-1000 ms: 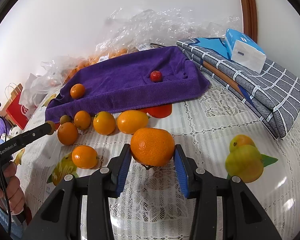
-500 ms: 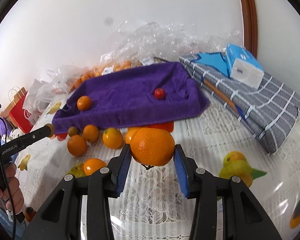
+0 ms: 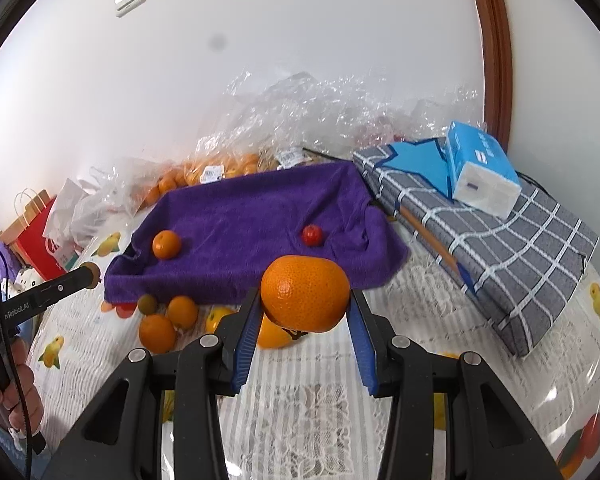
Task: Organize fruits
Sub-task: 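Lift the orange over the towel with the right gripper while the left carries the green fruit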
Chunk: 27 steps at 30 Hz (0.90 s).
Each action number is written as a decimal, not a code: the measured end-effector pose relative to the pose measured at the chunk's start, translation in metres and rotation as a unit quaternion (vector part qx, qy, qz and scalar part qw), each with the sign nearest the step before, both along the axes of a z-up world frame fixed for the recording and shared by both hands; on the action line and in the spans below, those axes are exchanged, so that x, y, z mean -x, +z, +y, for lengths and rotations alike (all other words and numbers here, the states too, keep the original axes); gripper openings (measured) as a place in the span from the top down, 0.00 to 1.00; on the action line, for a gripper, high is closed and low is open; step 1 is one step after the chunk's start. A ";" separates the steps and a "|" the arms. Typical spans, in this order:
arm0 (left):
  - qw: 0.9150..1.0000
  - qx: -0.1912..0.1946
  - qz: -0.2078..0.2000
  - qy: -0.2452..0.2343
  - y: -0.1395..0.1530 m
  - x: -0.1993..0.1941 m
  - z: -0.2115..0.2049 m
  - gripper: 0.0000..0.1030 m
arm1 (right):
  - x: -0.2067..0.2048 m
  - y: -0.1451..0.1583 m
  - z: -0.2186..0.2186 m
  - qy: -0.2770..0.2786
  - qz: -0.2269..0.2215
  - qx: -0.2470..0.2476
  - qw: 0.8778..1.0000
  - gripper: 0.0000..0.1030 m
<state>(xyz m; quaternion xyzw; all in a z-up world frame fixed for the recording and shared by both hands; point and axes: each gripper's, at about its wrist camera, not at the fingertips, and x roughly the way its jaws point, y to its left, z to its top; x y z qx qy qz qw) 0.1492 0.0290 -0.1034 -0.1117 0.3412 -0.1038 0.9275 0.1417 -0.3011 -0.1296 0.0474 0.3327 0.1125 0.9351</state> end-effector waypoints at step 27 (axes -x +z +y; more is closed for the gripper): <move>0.999 0.001 0.031 0.010 -0.023 -0.079 -0.005 0.74 | -0.100 -0.021 0.012 0.001 0.020 0.016 1.000 0.59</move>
